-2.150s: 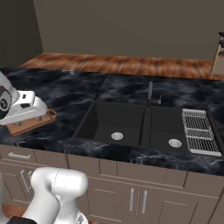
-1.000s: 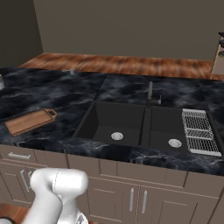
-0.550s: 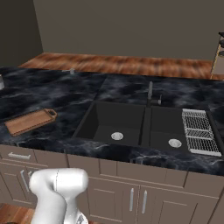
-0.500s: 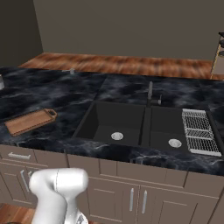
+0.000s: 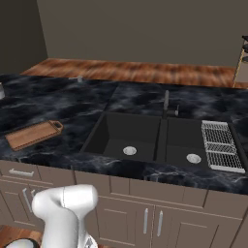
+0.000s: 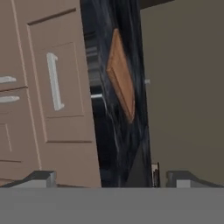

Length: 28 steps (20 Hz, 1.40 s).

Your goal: Open the drawer on the left and place the cutting tools on the cutting board.

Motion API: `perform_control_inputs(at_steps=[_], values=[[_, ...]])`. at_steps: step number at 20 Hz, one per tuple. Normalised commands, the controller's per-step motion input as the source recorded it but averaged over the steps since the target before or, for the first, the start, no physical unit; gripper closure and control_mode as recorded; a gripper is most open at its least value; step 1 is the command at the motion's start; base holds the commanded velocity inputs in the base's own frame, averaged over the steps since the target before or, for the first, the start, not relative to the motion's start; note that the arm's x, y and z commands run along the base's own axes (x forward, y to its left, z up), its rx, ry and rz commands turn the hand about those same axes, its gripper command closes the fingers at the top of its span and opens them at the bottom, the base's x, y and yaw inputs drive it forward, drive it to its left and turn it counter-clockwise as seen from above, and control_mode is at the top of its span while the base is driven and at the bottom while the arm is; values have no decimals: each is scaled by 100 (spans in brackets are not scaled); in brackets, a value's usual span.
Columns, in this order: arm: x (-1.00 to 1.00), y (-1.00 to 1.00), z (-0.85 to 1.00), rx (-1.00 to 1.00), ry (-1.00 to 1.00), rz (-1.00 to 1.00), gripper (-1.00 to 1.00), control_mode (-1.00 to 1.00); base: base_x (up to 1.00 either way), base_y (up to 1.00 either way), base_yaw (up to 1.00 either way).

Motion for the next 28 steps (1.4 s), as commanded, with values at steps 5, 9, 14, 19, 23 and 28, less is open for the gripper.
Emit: perform_control_inputs(at_steps=[5,9,14,19,23,28], values=[[0,0,-36,-3,-13,1,-100,-100,0,0,0],[5,1,-17,0,-13,0,-100,-100,0,0,0],[24,6,-1,0,-7,0,-100,-100,0,0,0],[34,1,0,0,0,0,-100,-100,0,0,0],[17,0,-5,0,-1,0,-100,-100,0,0,0],[9,4,-20,0,0,0,-100,-100,0,0,0]])
